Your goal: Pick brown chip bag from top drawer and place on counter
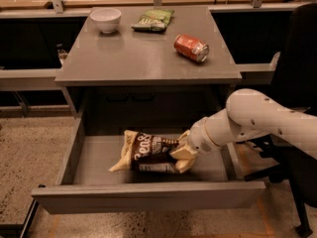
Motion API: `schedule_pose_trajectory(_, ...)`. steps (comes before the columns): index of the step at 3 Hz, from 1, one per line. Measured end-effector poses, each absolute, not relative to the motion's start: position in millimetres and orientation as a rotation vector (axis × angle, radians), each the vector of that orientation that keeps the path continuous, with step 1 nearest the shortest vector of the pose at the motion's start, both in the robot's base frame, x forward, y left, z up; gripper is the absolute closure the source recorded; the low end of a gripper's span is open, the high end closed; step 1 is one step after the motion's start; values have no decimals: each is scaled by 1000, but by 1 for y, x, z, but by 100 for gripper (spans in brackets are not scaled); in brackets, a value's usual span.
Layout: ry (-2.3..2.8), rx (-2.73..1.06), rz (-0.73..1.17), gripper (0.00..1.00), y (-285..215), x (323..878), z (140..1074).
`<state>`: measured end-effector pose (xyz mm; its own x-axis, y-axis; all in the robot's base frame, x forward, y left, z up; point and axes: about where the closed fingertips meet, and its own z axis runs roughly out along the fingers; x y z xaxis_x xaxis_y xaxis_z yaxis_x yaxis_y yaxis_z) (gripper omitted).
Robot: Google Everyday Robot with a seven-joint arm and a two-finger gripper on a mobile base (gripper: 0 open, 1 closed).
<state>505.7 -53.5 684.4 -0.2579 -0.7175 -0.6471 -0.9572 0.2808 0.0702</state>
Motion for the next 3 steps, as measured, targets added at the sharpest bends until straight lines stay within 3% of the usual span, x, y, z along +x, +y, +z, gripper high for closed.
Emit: schedule_pose_trajectory(3, 1670, -1648, 360, 100, -63, 555, 916)
